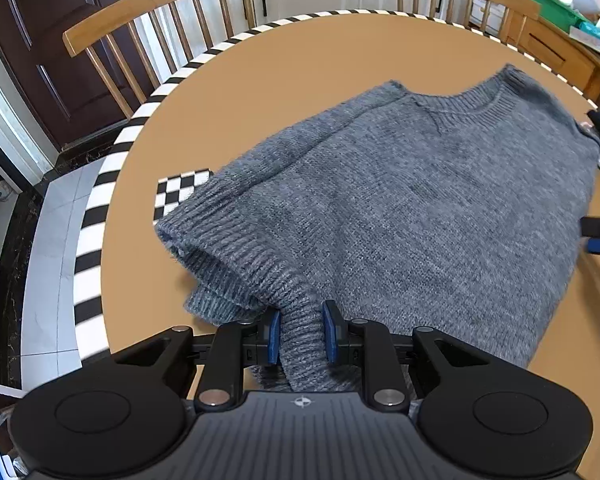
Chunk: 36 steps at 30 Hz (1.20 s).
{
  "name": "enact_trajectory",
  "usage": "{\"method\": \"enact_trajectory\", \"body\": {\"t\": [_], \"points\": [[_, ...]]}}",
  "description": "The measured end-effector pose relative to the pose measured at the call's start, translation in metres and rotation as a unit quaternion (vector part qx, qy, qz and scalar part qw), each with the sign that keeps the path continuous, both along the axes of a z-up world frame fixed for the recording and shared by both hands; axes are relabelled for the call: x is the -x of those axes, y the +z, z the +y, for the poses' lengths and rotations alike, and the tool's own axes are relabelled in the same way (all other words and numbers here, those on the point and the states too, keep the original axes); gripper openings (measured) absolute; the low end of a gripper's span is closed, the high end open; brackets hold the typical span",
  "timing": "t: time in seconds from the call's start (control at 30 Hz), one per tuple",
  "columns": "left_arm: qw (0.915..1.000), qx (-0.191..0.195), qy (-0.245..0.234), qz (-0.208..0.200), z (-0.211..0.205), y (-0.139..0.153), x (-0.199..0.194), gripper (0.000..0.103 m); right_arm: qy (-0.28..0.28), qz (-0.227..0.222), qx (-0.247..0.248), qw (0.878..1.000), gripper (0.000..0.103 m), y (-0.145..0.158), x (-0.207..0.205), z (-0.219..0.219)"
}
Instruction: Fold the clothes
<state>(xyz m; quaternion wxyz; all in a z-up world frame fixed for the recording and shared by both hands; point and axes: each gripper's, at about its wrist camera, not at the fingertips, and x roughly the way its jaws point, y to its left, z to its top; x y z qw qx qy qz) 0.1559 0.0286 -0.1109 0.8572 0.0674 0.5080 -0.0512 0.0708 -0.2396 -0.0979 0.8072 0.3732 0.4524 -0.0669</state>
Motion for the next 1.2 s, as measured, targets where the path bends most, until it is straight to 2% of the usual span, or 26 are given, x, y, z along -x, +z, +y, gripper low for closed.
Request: {"method": "enact_trajectory", "body": {"t": [0.07, 0.17, 0.57, 0.67, 0.73, 0.8, 0.93, 1.0, 1.03, 1.1, 1.2], "points": [[1.0, 0.002, 0.0, 0.002, -0.002, 0.0, 0.004, 0.023, 0.011, -0.002, 0.016, 1.0, 0.004, -0.002, -0.006, 0.005], [1.0, 0.007, 0.0, 0.006, -0.006, 0.0, 0.011, 0.023, 0.033, -0.006, 0.05, 0.998, 0.002, 0.001, -0.021, 0.006], [0.9989, 0.036, -0.009, 0.027, -0.038, 0.0, 0.034, 0.023, 0.072, -0.012, 0.116, 0.991, 0.002, 0.004, -0.078, 0.006], [0.999, 0.034, -0.012, 0.028, -0.043, 0.0, 0.034, 0.022, 0.07, -0.011, 0.13, 0.989, 0.009, 0.011, -0.07, 0.004], [0.9989, 0.035, -0.012, 0.03, -0.043, -0.001, 0.033, 0.021, 0.069, -0.009, 0.124, 0.99, 0.017, 0.018, -0.05, 0.003], [0.9987, 0.037, -0.011, 0.031, -0.043, -0.001, 0.032, 0.021, 0.075, -0.008, 0.101, 0.992, 0.035, 0.024, -0.021, 0.004], [0.9988, 0.035, -0.014, 0.031, -0.043, -0.002, 0.032, 0.021, 0.107, 0.009, 0.029, 0.994, 0.036, 0.022, 0.02, 0.022], [0.9987, 0.036, -0.016, 0.032, -0.044, -0.002, 0.033, 0.021, 0.126, 0.026, -0.015, 0.992, 0.031, 0.015, 0.026, 0.032], [0.9987, 0.035, -0.017, 0.032, -0.045, -0.001, 0.033, 0.021, 0.135, 0.03, -0.016, 0.99, 0.028, 0.012, 0.026, 0.037], [0.9987, 0.034, -0.019, 0.032, -0.046, -0.001, 0.034, 0.021, 0.15, 0.032, -0.012, 0.988, 0.008, 0.009, 0.024, 0.041], [0.9983, 0.042, -0.018, 0.035, -0.046, -0.002, 0.035, 0.021, 0.158, 0.03, -0.006, 0.987, 0.003, 0.009, 0.016, 0.038]]}}
